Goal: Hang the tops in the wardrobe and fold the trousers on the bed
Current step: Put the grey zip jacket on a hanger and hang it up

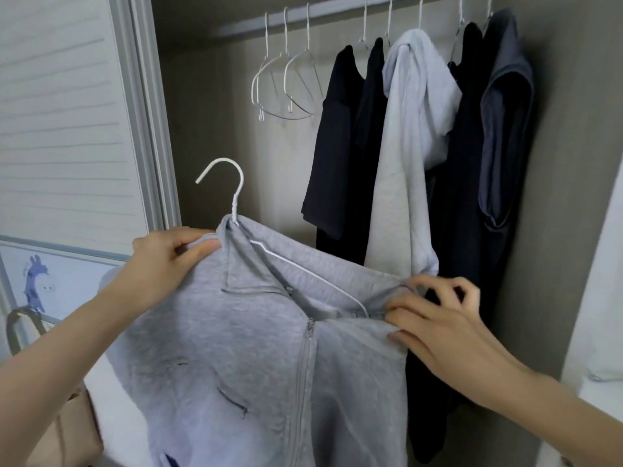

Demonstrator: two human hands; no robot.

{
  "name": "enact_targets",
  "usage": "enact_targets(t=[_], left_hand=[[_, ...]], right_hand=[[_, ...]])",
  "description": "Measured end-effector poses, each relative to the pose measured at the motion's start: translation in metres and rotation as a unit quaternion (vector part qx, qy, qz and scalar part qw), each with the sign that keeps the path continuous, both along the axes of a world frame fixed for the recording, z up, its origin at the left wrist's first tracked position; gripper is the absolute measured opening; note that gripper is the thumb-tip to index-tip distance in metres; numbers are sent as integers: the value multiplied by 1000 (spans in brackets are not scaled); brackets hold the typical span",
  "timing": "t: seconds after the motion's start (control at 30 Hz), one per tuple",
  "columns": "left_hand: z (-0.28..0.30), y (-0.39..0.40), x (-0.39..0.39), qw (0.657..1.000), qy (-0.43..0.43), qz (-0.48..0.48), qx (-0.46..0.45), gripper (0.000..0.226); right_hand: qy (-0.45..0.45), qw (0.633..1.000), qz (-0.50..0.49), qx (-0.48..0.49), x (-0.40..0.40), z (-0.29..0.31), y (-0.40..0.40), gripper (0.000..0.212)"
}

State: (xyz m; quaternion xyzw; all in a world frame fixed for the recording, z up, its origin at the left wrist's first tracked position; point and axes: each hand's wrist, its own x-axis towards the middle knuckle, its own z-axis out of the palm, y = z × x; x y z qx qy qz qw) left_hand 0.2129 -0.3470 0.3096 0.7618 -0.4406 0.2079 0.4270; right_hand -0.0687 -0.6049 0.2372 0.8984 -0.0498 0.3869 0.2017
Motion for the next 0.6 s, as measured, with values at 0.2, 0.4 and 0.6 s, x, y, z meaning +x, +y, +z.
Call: enact_targets(t=[0.2, 0.4, 0.6], left_hand=[[-3, -17, -14, 997, -54, -49, 19, 22], [-19, -54, -59, 983, -124, -102, 87, 50], [-16, -55, -57, 991, -71, -102, 48, 32]], right_hand=[[-20, 976, 16, 218, 26, 24, 4, 10], [36, 922, 204, 327, 59, 36, 37, 21], [-76, 900, 226, 364, 63, 41, 42, 18]])
